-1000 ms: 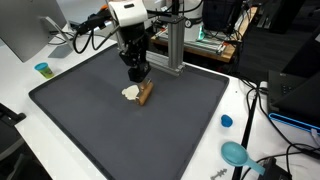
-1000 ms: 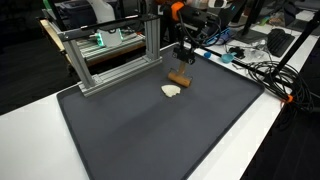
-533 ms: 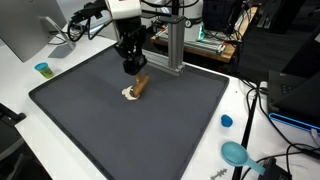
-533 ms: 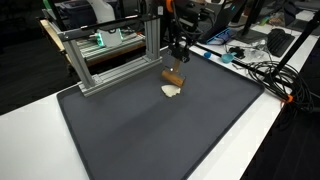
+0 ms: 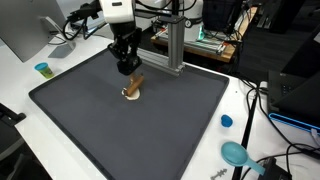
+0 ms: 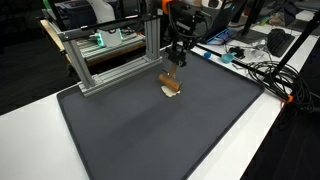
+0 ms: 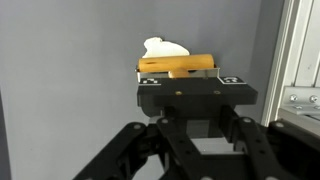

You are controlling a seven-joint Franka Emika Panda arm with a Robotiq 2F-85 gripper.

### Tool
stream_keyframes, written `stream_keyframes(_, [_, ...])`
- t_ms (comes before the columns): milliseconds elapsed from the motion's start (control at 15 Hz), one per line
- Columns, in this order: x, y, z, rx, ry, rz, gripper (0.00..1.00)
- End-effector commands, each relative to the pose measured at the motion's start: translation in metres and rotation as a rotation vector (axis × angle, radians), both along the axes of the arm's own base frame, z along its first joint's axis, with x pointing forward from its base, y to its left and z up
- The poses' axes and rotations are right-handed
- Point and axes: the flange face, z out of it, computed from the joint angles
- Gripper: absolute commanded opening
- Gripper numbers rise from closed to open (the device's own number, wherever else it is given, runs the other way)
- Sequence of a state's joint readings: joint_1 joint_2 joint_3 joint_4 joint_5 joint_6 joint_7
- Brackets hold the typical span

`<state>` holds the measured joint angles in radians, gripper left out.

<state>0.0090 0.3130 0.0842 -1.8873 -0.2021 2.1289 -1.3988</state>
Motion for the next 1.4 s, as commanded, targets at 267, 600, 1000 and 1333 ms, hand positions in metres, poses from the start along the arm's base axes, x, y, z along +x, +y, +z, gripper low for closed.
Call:
stream_keyframes(267, [0.014,0.018,-0.003,-0.006,-0.054,0.037,0.22])
stream_keyframes(600, [0.012,0.006,-0.025,-0.038,0.003,0.019,0.22])
stream_keyframes(1000, [0.011,-0.001,-0.039,-0.084,0.042,-0.004,0.22])
stream_keyframes(1333, [0.011,0.003,-0.047,-0.125,0.075,-0.002,0.22])
